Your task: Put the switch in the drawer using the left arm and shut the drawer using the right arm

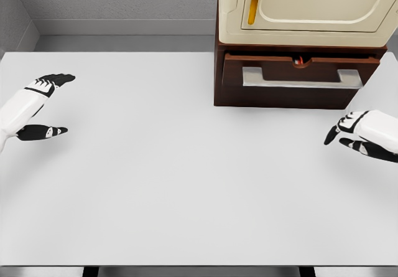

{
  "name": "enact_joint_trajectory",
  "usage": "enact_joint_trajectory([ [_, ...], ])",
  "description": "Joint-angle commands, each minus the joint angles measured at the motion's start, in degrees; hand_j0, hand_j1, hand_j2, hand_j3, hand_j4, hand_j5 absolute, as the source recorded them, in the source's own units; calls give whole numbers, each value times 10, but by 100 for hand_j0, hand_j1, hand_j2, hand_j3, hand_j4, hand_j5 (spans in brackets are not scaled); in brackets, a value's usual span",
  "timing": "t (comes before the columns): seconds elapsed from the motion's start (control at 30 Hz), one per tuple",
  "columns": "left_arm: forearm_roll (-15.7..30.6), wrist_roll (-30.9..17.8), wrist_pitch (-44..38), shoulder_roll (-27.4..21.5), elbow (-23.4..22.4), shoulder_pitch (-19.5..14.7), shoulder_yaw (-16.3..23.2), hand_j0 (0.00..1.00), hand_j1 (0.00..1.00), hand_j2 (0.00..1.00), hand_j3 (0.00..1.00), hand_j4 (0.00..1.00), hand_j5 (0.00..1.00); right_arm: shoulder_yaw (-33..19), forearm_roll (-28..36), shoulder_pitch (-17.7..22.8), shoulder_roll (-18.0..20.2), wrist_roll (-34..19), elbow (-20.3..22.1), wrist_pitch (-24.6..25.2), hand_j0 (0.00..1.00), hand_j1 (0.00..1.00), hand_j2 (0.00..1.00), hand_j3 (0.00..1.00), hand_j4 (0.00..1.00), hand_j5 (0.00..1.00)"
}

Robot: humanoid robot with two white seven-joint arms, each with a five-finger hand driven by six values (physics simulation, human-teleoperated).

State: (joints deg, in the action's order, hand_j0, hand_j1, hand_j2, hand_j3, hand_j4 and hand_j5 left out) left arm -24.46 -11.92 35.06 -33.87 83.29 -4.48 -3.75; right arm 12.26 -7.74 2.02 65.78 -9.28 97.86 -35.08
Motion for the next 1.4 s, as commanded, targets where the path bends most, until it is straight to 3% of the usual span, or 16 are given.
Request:
enact_joint_trajectory([
  [0.0,5,1,-1,-1,0,0,0,100,100,100,100,100,100,0,16,0,4,1,20,1,42,42,42,42,42,42],
  [0.3,4,1,-1,-1,0,0,0,100,100,100,100,100,100,2,26,-35,-33,1,21,1,43,43,43,43,43,43],
  [0.47,4,1,-1,-1,0,0,0,100,100,100,100,100,100,56,21,-91,-61,-2,16,1,43,43,43,43,43,43],
  [0.67,5,1,-1,-1,0,0,0,100,100,100,100,100,100,84,17,-114,-72,-3,8,1,43,43,43,43,43,43],
  [0.77,5,1,-1,-1,0,0,0,100,100,100,100,100,100,88,8,-124,-85,-3,-7,1,43,43,43,43,43,43],
  [0.9,5,1,-1,-1,0,0,0,100,100,100,100,100,100,137,-1,-172,-104,-3,-36,1,43,43,43,43,43,43],
  [1.37,5,1,-1,-1,0,1,0,100,100,100,100,100,100,171,-10,-221,-139,-4,-99,1,43,43,43,43,43,43],
])
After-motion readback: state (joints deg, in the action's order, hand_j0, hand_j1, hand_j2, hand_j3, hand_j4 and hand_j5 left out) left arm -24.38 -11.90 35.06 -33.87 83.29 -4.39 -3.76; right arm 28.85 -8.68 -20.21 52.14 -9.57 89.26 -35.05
